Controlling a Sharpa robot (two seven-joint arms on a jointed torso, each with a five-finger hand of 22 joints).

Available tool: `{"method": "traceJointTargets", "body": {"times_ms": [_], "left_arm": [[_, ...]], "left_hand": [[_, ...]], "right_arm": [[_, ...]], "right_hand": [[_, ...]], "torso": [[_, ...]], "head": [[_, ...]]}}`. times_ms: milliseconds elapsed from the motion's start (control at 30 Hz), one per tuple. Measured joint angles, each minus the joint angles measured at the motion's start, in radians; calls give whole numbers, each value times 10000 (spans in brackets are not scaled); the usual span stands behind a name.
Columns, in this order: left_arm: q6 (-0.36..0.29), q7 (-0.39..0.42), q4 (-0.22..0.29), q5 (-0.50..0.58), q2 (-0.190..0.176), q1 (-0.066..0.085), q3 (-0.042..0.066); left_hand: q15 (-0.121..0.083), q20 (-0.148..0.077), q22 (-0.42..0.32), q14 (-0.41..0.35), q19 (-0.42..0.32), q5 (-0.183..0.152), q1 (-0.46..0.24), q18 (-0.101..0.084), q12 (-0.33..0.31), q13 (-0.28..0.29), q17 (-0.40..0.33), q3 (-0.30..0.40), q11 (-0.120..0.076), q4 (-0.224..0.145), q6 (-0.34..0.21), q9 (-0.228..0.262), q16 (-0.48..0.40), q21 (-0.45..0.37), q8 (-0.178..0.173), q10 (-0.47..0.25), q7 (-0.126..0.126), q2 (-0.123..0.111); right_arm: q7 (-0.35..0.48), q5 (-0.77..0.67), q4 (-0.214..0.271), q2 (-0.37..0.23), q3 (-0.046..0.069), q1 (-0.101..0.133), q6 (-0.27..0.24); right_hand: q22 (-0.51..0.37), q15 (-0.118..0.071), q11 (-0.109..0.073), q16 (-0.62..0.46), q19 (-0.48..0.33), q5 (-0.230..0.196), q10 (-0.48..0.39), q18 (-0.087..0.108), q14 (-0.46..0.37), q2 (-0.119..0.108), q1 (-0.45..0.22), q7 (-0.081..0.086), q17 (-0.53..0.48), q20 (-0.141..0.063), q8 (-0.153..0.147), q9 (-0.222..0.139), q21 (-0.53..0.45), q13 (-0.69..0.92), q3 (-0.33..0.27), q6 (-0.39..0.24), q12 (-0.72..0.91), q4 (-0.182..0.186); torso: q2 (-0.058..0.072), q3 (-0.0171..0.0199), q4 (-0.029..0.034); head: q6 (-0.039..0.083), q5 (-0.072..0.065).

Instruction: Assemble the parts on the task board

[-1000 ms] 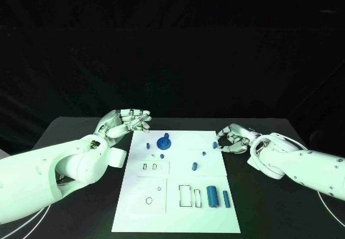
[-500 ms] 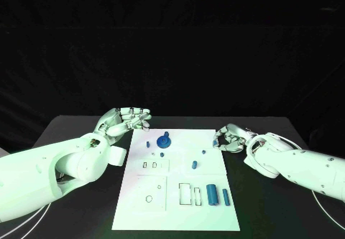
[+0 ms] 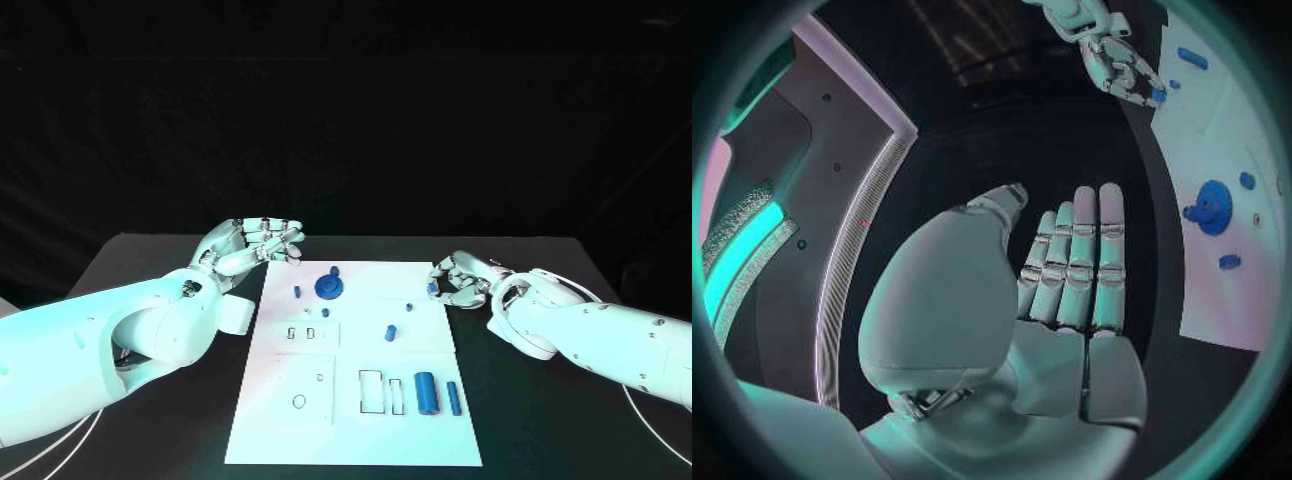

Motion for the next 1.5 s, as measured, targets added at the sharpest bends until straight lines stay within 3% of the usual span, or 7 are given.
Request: {"method": "traceJointTargets", "body": {"times_ms": [133,367,667,867,1100,1333,1500], "left_arm": [[2,-8,-1,0,-5,0,0],[4,-21,-2,-2,-9,0,0],[6,-36,-11,-2,-12,0,0],[7,-42,-49,-2,-6,0,0],[10,-51,-136,-2,87,0,-2],[32,-55,-477,-2,370,0,-37],[45,-55,-753,-3,585,0,-75]], "left_hand": [[0,38,21,0,-37,0,0,0,0,0,7,27,0,-27,0,-9,0,0,0,0,0,0],[0,38,21,0,-37,0,0,1,0,0,6,27,0,-28,0,-9,0,0,0,0,0,0],[0,37,31,0,-37,0,0,0,0,0,5,27,0,-27,0,-9,0,38,0,0,0,0],[0,37,30,0,-37,0,0,0,0,0,5,27,0,-27,0,-9,0,38,0,0,0,0],[0,38,40,0,-37,0,0,0,0,0,4,55,0,1,0,-9,0,38,0,0,0,0],[0,0,62,0,-74,0,0,1,0,0,5,55,0,1,0,-8,0,87,0,0,0,0],[0,37,73,0,-110,0,0,0,0,0,12,55,0,1,0,-8,0,87,0,0,0,0]], "right_arm": [[-7,-6,-14,6,8,6,-9],[0,-16,11,30,13,13,-175],[-52,-20,250,16,0,-4,-848],[-411,-12,882,-41,19,275,-1252],[-1194,-1,2011,328,40,609,-1401],[-2073,-88,2828,1268,-46,565,-1378],[-2580,-321,2988,1836,-93,365,-1318]], "right_hand": [[-1,-99,-104,0,-1,-492,28,0,-2,66,-48,-129,-1,-102,161,34,0,0,392,232,0,-102],[-1,-170,-236,0,0,-519,40,0,0,65,-50,-259,-2,-167,395,126,0,-1,700,466,0,-266],[-3,-242,-334,0,1,-559,12,0,-3,128,-275,-236,-3,-240,513,133,0,-2,826,545,0,-308],[-3,-243,-370,0,1,-590,47,0,-3,126,-406,-237,-4,-240,622,133,0,-2,936,546,0,-333],[-4,-242,-405,0,1,-669,11,-1,-3,194,-684,-237,-4,-239,623,133,0,-3,1006,545,0,-268],[-5,-242,-405,0,1,-566,11,-1,-3,233,-828,-273,-5,-239,623,132,0,-3,1033,510,0,-241],[-6,-242,-405,0,-33,-551,11,0,-3,220,-841,-273,-6,-277,623,132,0,-4,1032,509,0,-240]], "torso": [[-1,3,-3],[-1,9,-7],[-7,11,-2],[-30,4,-14],[-86,-29,-22],[-183,-72,4],[-264,-109,29]], "head": [[-17,17],[-24,35],[-18,42],[-19,62],[-93,144],[-291,294],[-446,418]]}}
